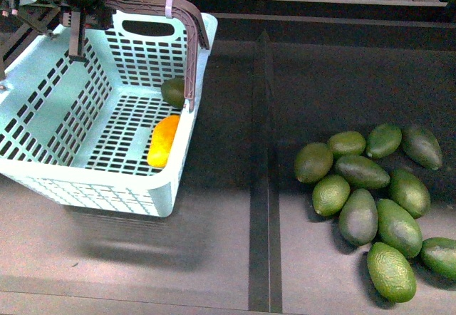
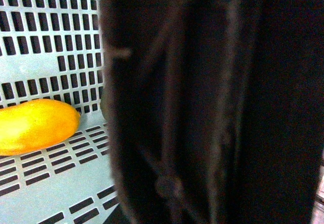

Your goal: Pick mango and avocado into basket

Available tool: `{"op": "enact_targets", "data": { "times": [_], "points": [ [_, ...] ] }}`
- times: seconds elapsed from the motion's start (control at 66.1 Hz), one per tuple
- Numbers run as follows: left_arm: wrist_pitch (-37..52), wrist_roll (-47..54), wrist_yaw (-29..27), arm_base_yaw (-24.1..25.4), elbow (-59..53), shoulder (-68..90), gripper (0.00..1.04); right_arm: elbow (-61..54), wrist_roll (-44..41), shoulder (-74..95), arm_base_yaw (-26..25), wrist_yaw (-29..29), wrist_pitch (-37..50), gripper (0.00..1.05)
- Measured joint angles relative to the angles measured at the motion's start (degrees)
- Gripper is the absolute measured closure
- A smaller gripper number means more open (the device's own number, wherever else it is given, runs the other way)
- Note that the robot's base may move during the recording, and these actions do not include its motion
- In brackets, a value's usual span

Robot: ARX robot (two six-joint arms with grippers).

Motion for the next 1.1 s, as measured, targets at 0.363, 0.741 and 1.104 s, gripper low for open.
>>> {"op": "enact_targets", "data": {
  "times": [0.363,0.741,1.104],
  "points": [
    [5.9,-1.9,-4.8,0.1,-7.2,-4.0,0.45,0.0,0.0,0.0,0.0,0.0,0.0,0.09],
    [6.5,-8.1,-17.9,-1.1,-24.0,-22.7,0.08,0.0,0.0,0.0,0.0,0.0,0.0,0.09],
    [75.2,84.9,2.1,4.3,-63.6,-36.3,0.84,0.0,0.0,0.0,0.0,0.1,0.0,0.09]
  ]
}}
